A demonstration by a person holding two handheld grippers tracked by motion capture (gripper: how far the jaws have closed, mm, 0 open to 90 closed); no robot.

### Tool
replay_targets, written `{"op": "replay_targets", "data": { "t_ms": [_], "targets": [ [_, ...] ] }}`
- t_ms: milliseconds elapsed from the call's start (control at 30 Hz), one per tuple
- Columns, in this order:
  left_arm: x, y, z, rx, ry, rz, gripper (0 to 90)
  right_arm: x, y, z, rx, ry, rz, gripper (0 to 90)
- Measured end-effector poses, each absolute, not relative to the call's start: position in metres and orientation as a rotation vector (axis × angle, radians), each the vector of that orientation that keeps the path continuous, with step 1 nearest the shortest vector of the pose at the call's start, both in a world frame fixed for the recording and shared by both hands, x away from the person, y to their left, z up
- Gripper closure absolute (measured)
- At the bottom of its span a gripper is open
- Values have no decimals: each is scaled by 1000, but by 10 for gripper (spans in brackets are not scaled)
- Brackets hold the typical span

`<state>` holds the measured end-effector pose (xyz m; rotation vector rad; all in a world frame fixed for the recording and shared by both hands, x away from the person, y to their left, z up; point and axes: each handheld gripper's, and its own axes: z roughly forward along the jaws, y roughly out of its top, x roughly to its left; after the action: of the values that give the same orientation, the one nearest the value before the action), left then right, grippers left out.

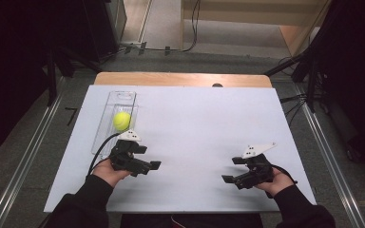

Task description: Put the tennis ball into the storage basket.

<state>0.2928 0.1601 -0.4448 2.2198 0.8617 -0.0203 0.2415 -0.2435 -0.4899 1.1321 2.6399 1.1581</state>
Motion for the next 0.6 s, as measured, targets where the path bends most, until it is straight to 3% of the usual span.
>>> {"op": "replay_targets", "data": {
  "t_ms": [600],
  "targets": [
    [283,175,-453,2238,855,-18,155,242,-243,-491,1130,2643,1153,148]
  ]
}}
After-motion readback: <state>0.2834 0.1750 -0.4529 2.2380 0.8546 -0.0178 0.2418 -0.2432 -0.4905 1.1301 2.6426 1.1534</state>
